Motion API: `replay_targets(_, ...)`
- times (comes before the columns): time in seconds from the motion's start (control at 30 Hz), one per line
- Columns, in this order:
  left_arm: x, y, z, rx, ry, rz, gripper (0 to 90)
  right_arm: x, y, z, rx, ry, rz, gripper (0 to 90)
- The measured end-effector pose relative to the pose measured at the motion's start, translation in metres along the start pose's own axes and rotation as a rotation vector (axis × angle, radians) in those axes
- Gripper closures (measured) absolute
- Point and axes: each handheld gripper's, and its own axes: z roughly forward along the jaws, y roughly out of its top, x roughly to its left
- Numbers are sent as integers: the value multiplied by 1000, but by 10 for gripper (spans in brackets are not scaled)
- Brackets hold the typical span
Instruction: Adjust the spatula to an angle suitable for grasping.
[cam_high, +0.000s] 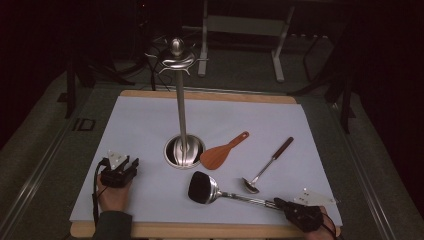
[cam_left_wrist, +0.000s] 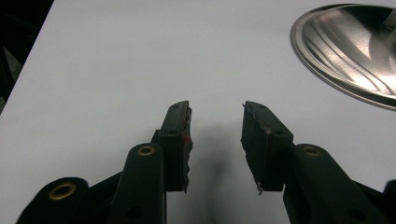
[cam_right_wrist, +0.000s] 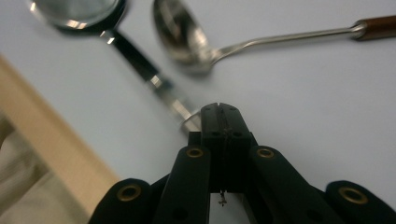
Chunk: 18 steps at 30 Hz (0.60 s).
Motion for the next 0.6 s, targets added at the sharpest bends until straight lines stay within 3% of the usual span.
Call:
replay_targets(0.23,-1,0,0,-1,3,1,626,14,-6,10,45,41,-39,900)
replay_targets(0.43,0,0,0,1,4,-1,625,16,-4,20,95,-18,-75,900)
replay_targets(0.6,0,0,0,0,5,0,626,9,4,28,104,-57,-63,900)
